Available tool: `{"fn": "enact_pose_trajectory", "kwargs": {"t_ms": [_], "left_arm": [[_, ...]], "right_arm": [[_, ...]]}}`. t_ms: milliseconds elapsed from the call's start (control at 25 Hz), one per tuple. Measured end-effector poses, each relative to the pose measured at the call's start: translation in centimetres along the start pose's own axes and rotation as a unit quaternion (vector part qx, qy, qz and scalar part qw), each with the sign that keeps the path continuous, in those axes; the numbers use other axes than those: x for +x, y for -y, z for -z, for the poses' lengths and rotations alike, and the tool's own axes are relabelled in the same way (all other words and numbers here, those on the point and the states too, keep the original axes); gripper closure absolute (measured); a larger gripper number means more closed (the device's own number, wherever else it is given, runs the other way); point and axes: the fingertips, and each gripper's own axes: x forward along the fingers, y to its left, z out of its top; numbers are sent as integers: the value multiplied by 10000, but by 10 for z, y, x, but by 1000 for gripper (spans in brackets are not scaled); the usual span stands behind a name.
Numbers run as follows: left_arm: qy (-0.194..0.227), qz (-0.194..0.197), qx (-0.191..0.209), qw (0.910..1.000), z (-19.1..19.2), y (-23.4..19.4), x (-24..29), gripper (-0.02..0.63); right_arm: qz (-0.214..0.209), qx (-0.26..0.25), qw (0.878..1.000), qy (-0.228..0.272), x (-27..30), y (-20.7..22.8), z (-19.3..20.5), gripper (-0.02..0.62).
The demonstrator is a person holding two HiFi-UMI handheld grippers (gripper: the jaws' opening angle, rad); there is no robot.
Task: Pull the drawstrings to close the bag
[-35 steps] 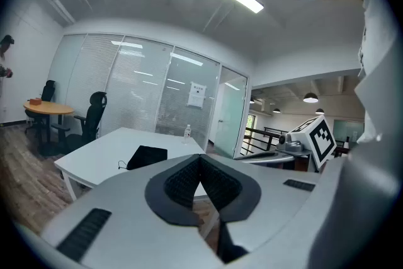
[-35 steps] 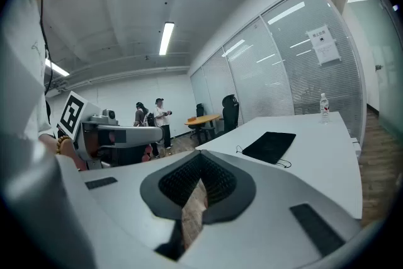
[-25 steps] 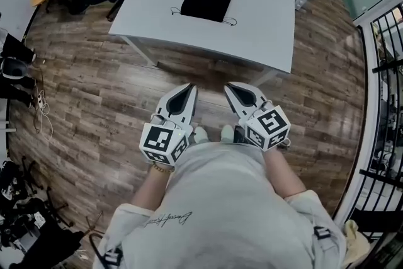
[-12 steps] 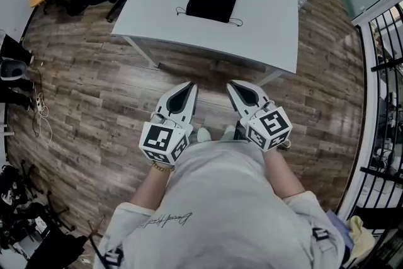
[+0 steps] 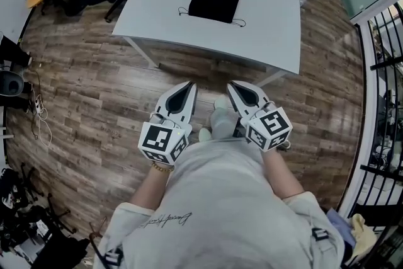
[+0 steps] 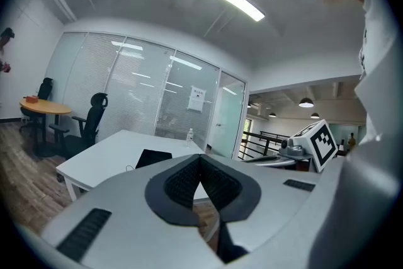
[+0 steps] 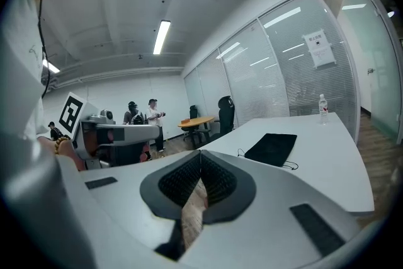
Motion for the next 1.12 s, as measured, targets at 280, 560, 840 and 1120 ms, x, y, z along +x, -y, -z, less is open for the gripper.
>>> {"fn": "enact_pose_trajectory", "kwargs": {"t_ms": [280, 560, 840, 1120], "left_arm": [[24, -82, 4, 10000, -2, -18, 14, 597], [-8, -65, -11, 10000, -10, -44, 48, 597], [-68, -89, -10, 9999, -22, -71, 105, 597], [-23, -210, -28, 9998, -44, -103, 161, 597]], "right_arm": [[-101, 31, 9999, 0, 23, 11, -2, 571], [-155, 43, 9999, -19, 57, 37, -15, 572], [-204, 137, 9997, -83, 95, 88, -31, 572], [-355, 122, 9992, -104, 138, 135, -58, 571]]}}
